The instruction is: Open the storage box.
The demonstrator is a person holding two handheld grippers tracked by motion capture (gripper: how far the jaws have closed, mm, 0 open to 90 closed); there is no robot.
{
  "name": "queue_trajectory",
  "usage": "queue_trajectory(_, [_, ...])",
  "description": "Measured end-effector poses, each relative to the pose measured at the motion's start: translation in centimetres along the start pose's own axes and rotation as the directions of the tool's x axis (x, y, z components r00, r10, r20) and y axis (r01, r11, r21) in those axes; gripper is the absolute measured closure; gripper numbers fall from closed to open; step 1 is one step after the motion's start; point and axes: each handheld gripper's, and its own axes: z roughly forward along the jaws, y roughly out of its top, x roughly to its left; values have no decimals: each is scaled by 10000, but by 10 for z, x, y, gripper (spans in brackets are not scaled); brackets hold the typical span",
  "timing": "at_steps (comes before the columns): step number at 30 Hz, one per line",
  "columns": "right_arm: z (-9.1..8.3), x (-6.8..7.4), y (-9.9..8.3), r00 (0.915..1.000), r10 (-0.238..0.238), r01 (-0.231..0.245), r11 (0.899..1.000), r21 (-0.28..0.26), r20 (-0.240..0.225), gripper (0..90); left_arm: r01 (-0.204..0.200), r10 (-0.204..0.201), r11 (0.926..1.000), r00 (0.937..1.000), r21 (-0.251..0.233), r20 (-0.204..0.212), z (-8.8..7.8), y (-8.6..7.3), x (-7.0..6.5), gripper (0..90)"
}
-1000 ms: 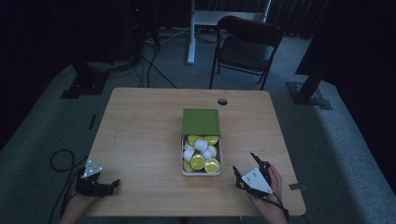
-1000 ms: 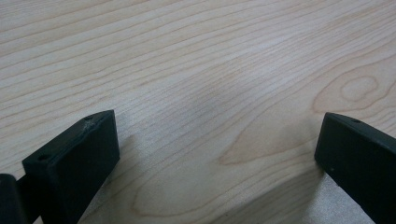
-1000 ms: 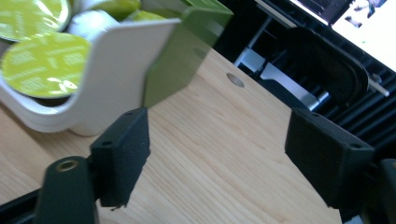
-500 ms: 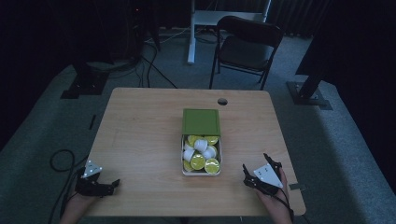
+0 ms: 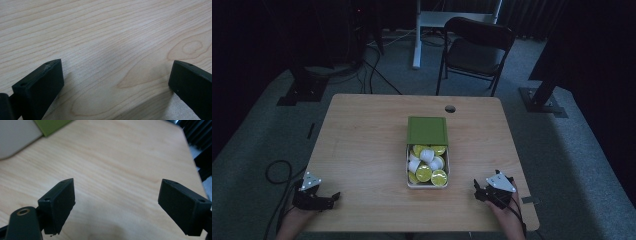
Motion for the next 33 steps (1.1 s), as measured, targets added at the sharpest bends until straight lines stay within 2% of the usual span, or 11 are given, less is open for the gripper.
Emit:
queue_trajectory(8, [6, -10, -9, 9978, 557, -524, 9947, 887, -354, 136, -1, 1, 10000, 10000, -2, 3, 0, 0, 0, 0])
queue_trajectory(18, [8, -19, -16, 9926, 970, -859, 9862, 1416, -736, 140, -8, 8, 10000, 10000, 3, 4, 0, 0, 0, 0])
queue_trajectory(20, [9, -22, -17, 9885, 1308, -1178, 9808, 1555, -760, 139, -57, 57, 10000, 10000, -4, 32, 0, 0, 0, 0])
queue_trajectory(22, [10, -25, -18, 9784, 1844, -1657, 9698, 1790, -931, 138, -103, 103, 9999, 9999, -4, 68, 0, 0, -1, 0])
queue_trajectory(23, [11, -27, -18, 9690, 2234, -2002, 9603, 1945, -1058, 132, -132, 132, 9999, 9999, 2, 92, 0, 0, -1, 0])
queue_trajectory(24, [10, -28, -18, 9668, 2318, -2080, 9584, 1953, -1079, 133, -163, 163, 9999, 9998, 6, 118, 0, 0, -1, 0])
queue_trajectory(33, [11, -28, -18, 9685, 2246, -2006, 9595, 1977, -1079, 130, -194, 194, 9998, 9997, 14, 142, 0, 0, -1, 0])
